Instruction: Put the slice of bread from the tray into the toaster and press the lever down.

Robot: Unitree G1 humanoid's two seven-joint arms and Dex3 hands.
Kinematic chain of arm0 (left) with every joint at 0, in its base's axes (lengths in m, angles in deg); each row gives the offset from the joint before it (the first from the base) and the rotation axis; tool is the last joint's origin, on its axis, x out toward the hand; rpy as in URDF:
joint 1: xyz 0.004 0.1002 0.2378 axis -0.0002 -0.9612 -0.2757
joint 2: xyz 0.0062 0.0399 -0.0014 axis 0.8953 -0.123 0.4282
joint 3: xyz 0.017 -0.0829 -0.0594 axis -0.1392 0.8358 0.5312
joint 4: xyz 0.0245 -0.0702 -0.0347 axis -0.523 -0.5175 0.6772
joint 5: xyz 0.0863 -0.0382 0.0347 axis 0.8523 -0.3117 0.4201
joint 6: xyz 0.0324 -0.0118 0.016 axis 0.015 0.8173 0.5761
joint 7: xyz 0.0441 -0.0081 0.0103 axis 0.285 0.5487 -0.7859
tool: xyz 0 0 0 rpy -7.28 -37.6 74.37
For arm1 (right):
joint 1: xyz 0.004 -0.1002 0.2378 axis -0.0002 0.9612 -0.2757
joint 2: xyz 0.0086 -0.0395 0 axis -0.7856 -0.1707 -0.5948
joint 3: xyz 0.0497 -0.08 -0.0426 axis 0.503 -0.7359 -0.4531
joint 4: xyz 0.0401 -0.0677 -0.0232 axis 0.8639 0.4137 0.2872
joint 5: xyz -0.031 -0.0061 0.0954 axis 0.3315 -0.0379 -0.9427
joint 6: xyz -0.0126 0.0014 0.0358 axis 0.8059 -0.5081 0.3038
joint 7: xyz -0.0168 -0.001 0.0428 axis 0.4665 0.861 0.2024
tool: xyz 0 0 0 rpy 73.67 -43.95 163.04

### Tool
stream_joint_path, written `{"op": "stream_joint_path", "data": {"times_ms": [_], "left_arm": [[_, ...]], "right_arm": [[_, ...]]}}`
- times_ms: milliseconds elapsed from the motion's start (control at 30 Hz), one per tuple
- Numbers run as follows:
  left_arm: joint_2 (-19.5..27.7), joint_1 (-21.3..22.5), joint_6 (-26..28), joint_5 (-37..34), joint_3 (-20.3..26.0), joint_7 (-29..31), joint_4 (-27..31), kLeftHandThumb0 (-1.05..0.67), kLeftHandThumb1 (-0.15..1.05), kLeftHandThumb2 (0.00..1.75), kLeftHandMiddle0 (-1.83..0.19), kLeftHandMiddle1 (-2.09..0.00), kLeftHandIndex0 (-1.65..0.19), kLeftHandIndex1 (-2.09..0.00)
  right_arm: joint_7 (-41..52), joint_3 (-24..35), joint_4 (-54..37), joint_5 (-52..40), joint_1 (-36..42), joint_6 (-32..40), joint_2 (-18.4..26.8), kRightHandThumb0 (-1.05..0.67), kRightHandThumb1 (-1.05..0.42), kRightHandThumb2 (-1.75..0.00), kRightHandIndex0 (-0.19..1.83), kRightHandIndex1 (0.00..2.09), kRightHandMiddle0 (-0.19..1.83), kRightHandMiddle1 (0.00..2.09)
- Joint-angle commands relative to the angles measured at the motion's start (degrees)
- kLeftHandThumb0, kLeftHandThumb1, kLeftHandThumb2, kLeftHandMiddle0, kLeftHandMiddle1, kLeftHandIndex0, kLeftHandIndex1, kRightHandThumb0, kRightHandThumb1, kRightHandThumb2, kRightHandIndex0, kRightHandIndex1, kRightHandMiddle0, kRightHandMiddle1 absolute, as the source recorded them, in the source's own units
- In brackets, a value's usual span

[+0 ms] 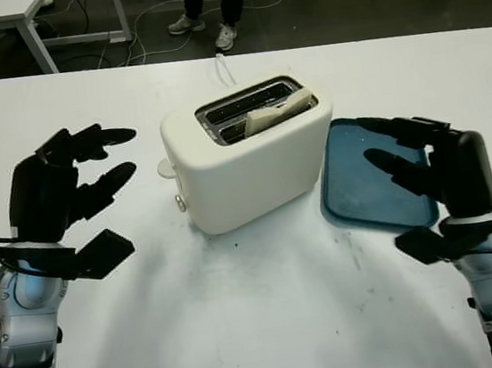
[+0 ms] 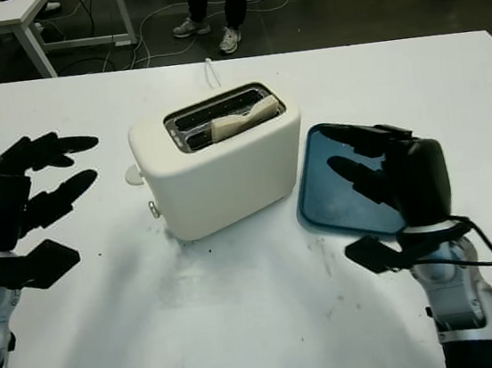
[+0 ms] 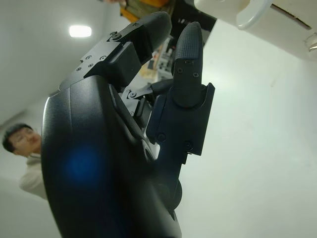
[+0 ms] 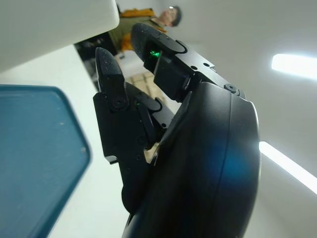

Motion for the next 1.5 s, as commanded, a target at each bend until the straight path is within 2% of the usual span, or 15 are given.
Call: {"op": "stream_joint_path", "data": {"times_ms": [0, 200, 367, 567, 700, 767, 900, 1067, 1200, 1333, 1467], "left_arm": [[0.45, 0.48, -0.59, 0.77, -0.68, 0.37, -0.62, -0.45, 0.92, 0.13, -0.52, -1.21, -0.76, -0.40], [-0.07, 0.37, 0.41, 1.11, -1.34, 1.26, -0.20, -0.44, 0.92, 0.12, -0.50, -1.22, -0.76, -0.39], [-1.09, -0.37, 0.25, 1.07, -1.75, 0.68, -0.24, -0.45, 0.92, 0.14, -0.50, -1.23, -0.75, -0.39], [-2.98, -2.14, 0.46, 2.28, -2.46, -0.30, -0.06, -0.46, 0.92, 0.16, -0.49, -1.23, -0.74, -0.39], [-3.71, -3.17, 0.23, 2.91, -2.77, -0.60, 0.18, -0.45, 0.92, 0.16, -0.49, -1.23, -0.73, -0.39], [-3.47, -3.42, -0.01, 3.51, -2.87, -0.55, 0.36, -0.44, 0.92, 0.15, -0.48, -1.24, -0.72, -0.39], [-2.04, -3.06, -1.60, 5.92, -3.00, -1.14, -0.26, -0.42, 0.92, 0.15, -0.50, -1.25, -0.75, -0.41], [1.85, -1.97, -1.52, 8.15, -3.38, 1.75, 0.07, -0.35, 0.92, 0.24, -0.52, -1.25, -0.77, -0.44], [7.96, 1.12, -3.04, 9.81, -3.40, 5.31, -0.88, -0.28, 0.92, 0.25, -0.55, -1.33, -0.80, -0.50], [11.48, 3.77, -3.84, 9.57, -3.64, 7.57, -1.68, -0.27, 0.92, 0.24, -0.55, -1.37, -0.79, -0.56], [13.74, 6.17, -5.21, 9.65, -4.20, 9.12, -2.91, -0.27, 0.92, 0.24, -0.59, -1.32, -0.77, -0.61]], "right_arm": [[-1.41, -1.55, -0.91, 2.11, -0.58, 2.86, -0.89, -0.40, -0.90, 0.00, 0.99, 0.17, 0.96, 0.01], [-0.83, -4.80, -1.43, 1.80, -0.56, 7.61, -2.66, -0.43, -0.89, -0.01, 1.02, 0.17, 0.97, 0.01], [-0.18, -5.84, -1.54, -0.52, -0.39, 11.10, -4.34, -0.48, -0.92, -0.24, 1.00, 0.14, 0.94, 0.00], [0.72, -6.03, -1.52, -3.60, 0.22, 13.59, -5.91, -0.56, -0.92, -0.40, 1.00, 0.17, 0.93, 0.00], [0.31, -5.89, -1.90, -4.92, 0.63, 14.51, -6.83, -0.70, -0.92, -0.44, 0.96, 0.20, 0.88, 0.00], [-0.10, -5.80, -1.62, -6.18, 0.68, 14.28, -7.33, -0.73, -0.92, -0.38, 0.95, 0.22, 0.86, 0.00], [-0.73, -5.93, -1.51, -7.55, 0.74, 13.68, -7.80, -0.67, -0.92, -0.25, 0.92, 0.31, 0.87, 0.00], [-1.93, -5.81, -0.78, -8.61, 0.56, 12.27, -7.73, -0.58, -0.92, -0.19, 0.89, 0.36, 0.89, 0.01], [-2.56, -5.93, -0.08, -9.66, 0.45, 11.17, -7.38, -0.53, -0.92, -0.18, 0.89, 0.36, 0.90, 0.01], [-2.51, -6.16, 0.02, -9.58, 0.49, 11.22, -7.45, -0.52, -0.92, -0.17, 0.89, 0.35, 0.91, 0.01], [-2.35, -6.20, 0.01, -9.60, 0.58, 11.11, -7.25, -0.51, -0.92, -0.16, 0.91, 0.35, 0.91, 0.01]]}}
